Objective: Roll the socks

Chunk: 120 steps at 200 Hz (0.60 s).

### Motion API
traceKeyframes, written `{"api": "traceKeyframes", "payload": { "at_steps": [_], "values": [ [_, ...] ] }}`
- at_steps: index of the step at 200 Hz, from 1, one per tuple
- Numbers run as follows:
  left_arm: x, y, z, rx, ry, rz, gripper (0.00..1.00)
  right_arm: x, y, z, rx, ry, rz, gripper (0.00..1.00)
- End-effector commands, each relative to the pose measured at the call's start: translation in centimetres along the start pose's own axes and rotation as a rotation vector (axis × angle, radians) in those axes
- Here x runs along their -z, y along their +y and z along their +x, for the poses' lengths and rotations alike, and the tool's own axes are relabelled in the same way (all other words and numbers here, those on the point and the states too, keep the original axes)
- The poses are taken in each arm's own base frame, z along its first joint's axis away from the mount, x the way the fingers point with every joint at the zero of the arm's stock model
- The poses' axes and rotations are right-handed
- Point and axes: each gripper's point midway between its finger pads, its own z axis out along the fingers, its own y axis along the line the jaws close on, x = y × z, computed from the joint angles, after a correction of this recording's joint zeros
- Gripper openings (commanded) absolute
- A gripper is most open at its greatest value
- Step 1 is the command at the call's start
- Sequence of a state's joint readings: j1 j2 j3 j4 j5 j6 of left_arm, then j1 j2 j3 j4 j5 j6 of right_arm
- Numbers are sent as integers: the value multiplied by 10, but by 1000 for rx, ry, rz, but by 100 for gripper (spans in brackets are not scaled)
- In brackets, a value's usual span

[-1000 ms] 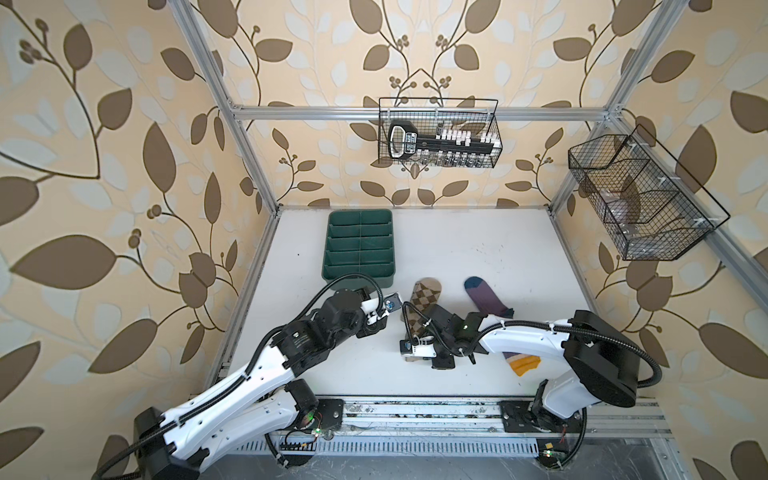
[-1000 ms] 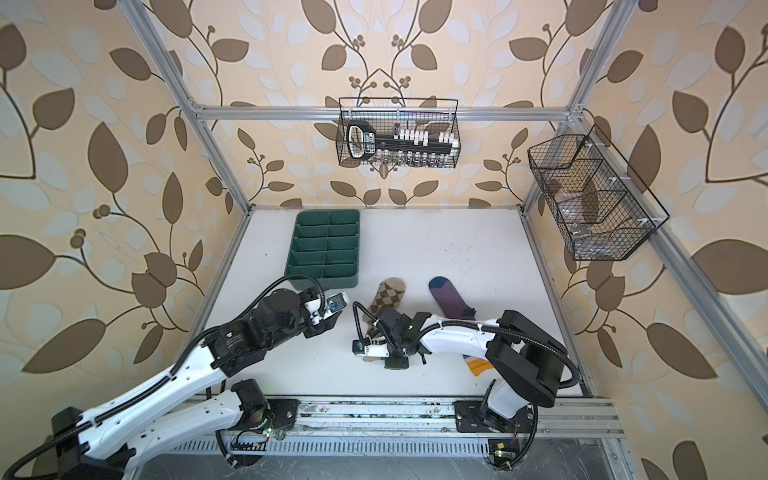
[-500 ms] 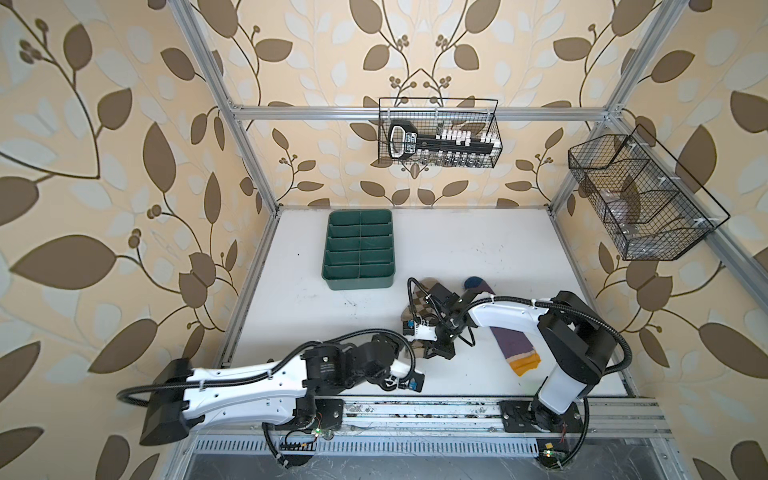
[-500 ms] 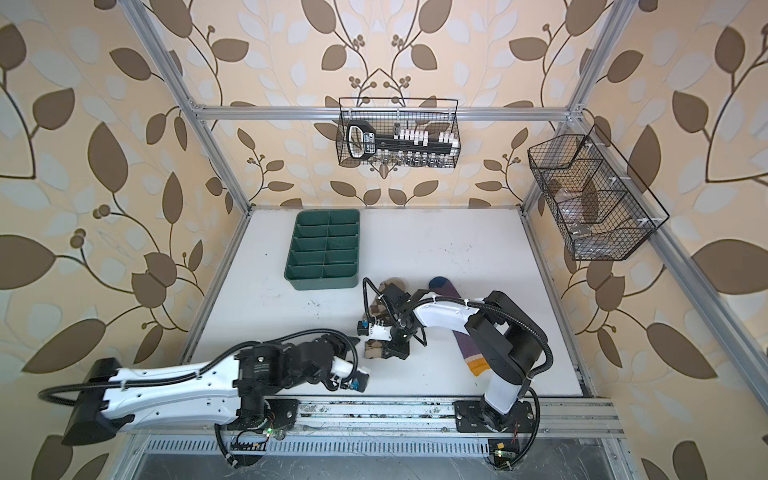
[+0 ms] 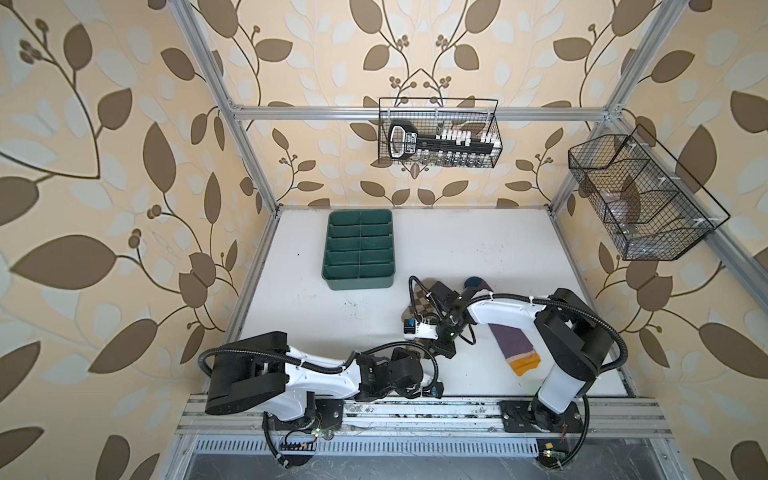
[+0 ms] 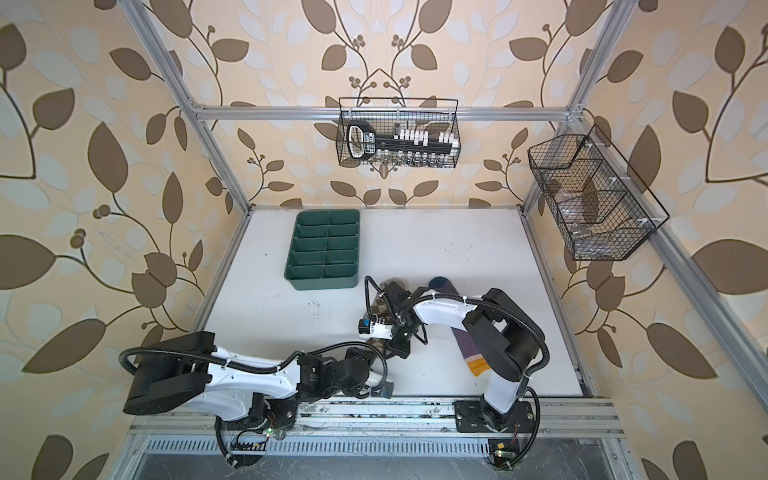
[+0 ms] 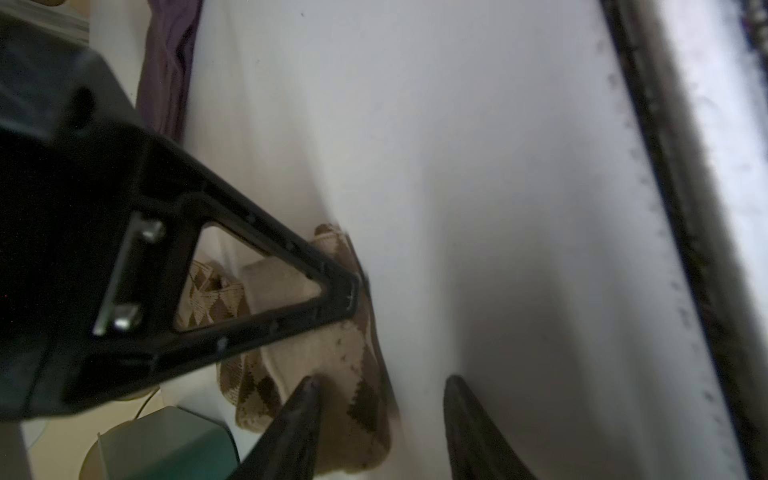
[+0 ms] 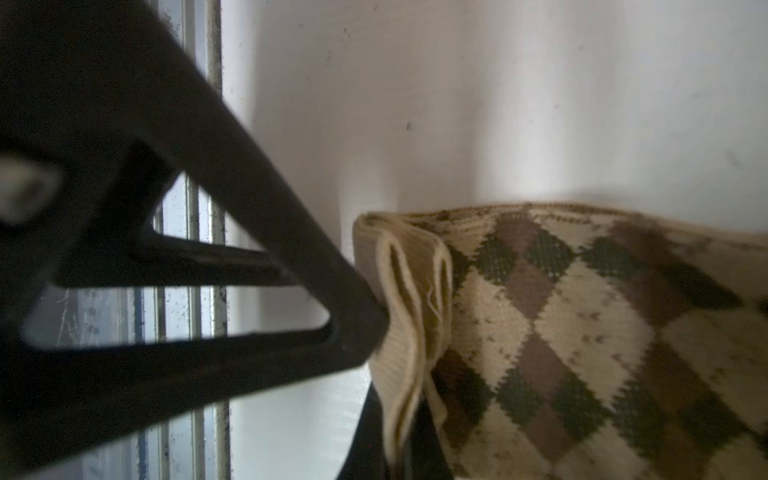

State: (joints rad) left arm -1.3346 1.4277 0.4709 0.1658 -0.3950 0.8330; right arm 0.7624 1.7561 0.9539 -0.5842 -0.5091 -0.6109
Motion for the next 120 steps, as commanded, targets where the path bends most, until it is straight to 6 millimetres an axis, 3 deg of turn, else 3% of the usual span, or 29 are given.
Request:
{"api": "traceKeyframes", "payload": {
  "at_steps": [1,48,85,120],
  "values": [
    [-11,12,-4,51,11,-69,43,-11,9,37,-61,138,-50,0],
    [-23,8,13,62,82,-76,28,-4,14,28,-51,94,-55,0],
    [-24,2,23,63,115,-35,0,4,18,20,-37,54,-53,0],
    [-16,-1,23,107,104,62,0,18,9,9,1,0,35,14]
  ]
}}
